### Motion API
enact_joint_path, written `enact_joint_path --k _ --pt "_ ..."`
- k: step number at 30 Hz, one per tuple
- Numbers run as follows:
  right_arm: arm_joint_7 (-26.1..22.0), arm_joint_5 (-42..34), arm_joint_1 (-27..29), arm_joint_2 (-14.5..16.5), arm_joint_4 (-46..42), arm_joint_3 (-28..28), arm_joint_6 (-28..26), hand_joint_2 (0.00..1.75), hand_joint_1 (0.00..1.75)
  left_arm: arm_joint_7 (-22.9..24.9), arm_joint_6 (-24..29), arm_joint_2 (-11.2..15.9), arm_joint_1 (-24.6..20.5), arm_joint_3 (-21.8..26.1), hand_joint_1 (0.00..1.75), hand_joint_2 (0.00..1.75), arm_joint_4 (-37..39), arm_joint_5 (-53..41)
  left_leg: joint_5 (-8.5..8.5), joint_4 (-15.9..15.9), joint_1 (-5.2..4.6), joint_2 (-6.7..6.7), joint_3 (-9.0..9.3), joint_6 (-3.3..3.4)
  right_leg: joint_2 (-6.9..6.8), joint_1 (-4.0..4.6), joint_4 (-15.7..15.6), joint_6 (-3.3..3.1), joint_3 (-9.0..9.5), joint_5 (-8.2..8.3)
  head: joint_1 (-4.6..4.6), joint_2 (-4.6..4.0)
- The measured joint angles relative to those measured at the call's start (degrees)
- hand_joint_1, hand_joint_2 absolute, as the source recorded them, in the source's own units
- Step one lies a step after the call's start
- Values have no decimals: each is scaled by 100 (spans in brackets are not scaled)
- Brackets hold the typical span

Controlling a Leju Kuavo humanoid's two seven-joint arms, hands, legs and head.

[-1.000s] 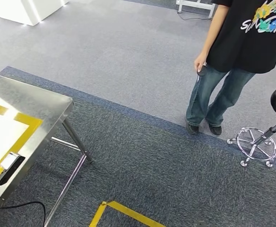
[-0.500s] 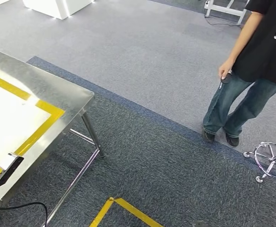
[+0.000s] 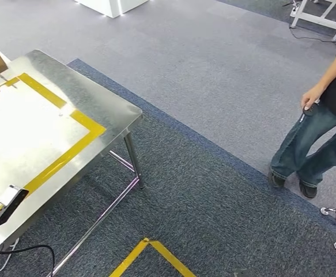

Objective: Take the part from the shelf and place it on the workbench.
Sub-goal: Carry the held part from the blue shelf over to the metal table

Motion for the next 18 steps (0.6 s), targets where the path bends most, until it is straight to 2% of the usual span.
enact_joint_path --k 1,2,3,4,6,7,8,9,10,12,13,14,16,17,18 --pt "-6 -1 -4 3 0 -2 1 0 0 -2 -1 3 0 5 175 175 0 4 6 -2 12 -35 -12 -37 -46 -3 -13 -23 0 12 1 0" --pt "-13 -2 -11 6 -1 -5 1 0 0 -3 -1 7 -3 12 175 175 1 8 -27 33 15 -3 -32 -67 -96 -10 -33 -49 9 27 -4 0" --pt "-19 -2 -17 9 -1 -7 1 0 0 -3 -2 13 -17 20 175 175 1 9 -125 167 12 85 -92 -95 -150 -19 -57 -77 17 40 -20 0" --pt "-22 -2 -20 13 -1 -8 2 0 0 -3 -3 18 -34 27 175 175 3 9 -284 420 10 206 -205 -120 -210 -26 -76 -102 24 49 -35 0" --pt "-26 -5 -10 14 -1 -9 1 0 0 -3 -9 24 -58 36 175 175 10 10 -679 1210 11 422 -567 -164 -332 -10 -76 -129 23 42 -58 0" --pt "-26 -7 -4 14 -1 -10 -1 0 0 -3 -11 22 -59 36 175 175 17 11 -795 1539 15 459 -722 -178 -394 0 -75 -137 22 37 -56 0" --pt "-26 -10 -1 14 -1 -12 -2 0 0 -3 -12 22 -56 37 175 175 25 13 -805 1698 17 477 -798 -184 -456 8 -74 -141 24 30 -56 0" --pt "-26 -12 -3 14 -1 -13 -2 0 0 -3 -13 22 -56 38 175 175 31 16 -693 1617 17 490 -756 -183 -515 14 -71 -142 30 22 -56 0" --pt "-27 -14 -5 15 -1 -13 -3 0 0 -3 -12 22 -58 38 175 175 36 20 -493 1312 14 522 -597 -173 -573 17 -68 -138 43 11 -56 0" --pt "-28 -16 -9 16 -1 -13 -4 0 0 -3 -12 23 -76 38 175 175 38 26 -138 477 -21 744 -164 -128 -675 41 -56 -109 76 -24 -61 0" --pt "-28 -16 -9 16 -1 -13 -7 0 0 -3 -11 23 -92 36 175 175 40 26 -61 188 -43 845 -20 -94 -720 60 -47 -86 85 -41 -61 0" --pt "-28 -16 -9 15 -1 -13 -8 0 0 -3 -11 23 -106 34 175 175 42 26 -53 43 -64 907 43 -59 -770 78 -42 -63 92 -55 -60 0" --pt "-28 -17 -14 15 -2 -13 -10 0 0 -3 -10 23 -118 33 175 175 46 27 -60 4 -75 819 35 15 -884 90 -46 -11 109 -77 -57 0" --pt "-29 -17 -18 15 -3 -13 -9 0 0 -3 -10 23 -117 34 175 175 48 28 -47 -10 -66 758 36 49 -863 81 -24 24 106 -112 -53 0" --pt "-31 -17 -22 15 -4 -13 -9 0 0 -3 -10 23 -126 34 175 175 49 28 -34 -24 -52 699 41 82 -769 69 78 56 67 -194 -42 0"
